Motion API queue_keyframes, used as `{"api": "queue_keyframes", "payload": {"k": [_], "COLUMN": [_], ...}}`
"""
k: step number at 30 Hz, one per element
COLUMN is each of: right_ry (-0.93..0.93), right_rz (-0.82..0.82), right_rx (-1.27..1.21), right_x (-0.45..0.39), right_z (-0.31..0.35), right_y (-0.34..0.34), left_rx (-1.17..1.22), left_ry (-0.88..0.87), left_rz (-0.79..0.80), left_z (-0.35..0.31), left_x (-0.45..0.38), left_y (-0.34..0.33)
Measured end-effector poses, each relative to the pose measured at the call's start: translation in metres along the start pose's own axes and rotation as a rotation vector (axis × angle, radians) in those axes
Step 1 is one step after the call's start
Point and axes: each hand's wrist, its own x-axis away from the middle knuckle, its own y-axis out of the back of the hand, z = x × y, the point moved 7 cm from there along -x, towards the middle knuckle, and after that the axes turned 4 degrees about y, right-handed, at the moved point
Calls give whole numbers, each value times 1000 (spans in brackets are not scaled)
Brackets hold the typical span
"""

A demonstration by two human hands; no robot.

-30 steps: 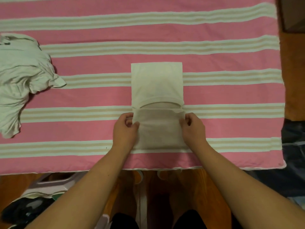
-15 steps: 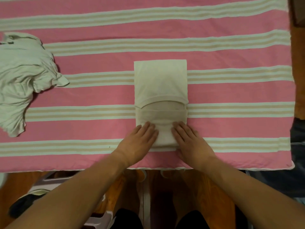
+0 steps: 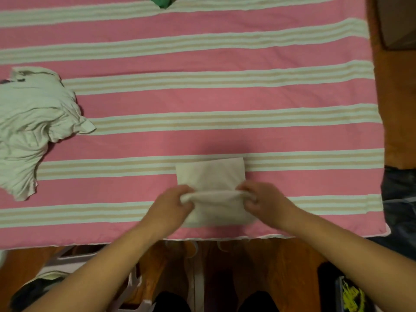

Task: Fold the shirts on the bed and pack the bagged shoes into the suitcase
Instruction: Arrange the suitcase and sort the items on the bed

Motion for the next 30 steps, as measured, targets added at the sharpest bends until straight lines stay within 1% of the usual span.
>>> {"api": "queue_keyframes", "payload": {"k": [2,3,6,8,11,12,13,15,16,17,18,19,20,21,22,24,25,26,28,29,30], "right_ry": [-89,-128,-148,-157,-214,-234,-247,-221,-156,-58,42,119,140,114,70,-48,-114,-186,-309,-336,-346], "right_rz": [-170,-212,-317,-408,-514,-530,-552,-661,-722,-760,-741,-664,-566,-480,-432,-402,-429,-475,-554,-568,-551], "right_rx": [-125,-164,-118,-118,-154,-156,-124,78,194,287,360,425,495,563,610,605,560,500,418,396,356], "right_x": [-27,-40,-69,-76,-81,-81,-80,-72,-66,-59,-54,-52,-53,-57,-63,-70,-70,-67,-53,-49,-47], "right_z": [-15,-22,-37,-43,-52,-54,-53,-39,-26,-10,2,7,3,-8,-22,-49,-58,-64,-60,-55,-49], "right_y": [15,17,10,9,12,12,12,13,10,2,-12,-32,-51,-66,-75,-84,-83,-83,-89,-93,-96], "left_rx": [136,207,388,407,406,364,268,-64,-230,-366,-474,-553,-592,-607,-619,-623,-582,-515,-400,-356,-297], "left_ry": [56,104,245,239,171,158,135,-3,-111,-220,-300,-331,-321,-298,-281,-282,-262,-207,-52,-1,31], "left_rz": [-152,-191,-270,-372,-489,-523,-587,-734,-750,-713,-638,-552,-483,-447,-435,-432,-451,-464,-501,-496,-429], "left_z": [4,8,27,30,22,20,20,9,1,-6,-7,-2,7,18,27,36,38,43,53,55,52], "left_x": [-22,-33,-60,-67,-67,-64,-60,-48,-43,-41,-41,-45,-50,-58,-68,-80,-82,-79,-65,-60,-58], "left_y": [15,17,8,7,9,9,9,5,-8,-26,-47,-66,-78,-84,-85,-86,-84,-81,-73,-70,-70]}}
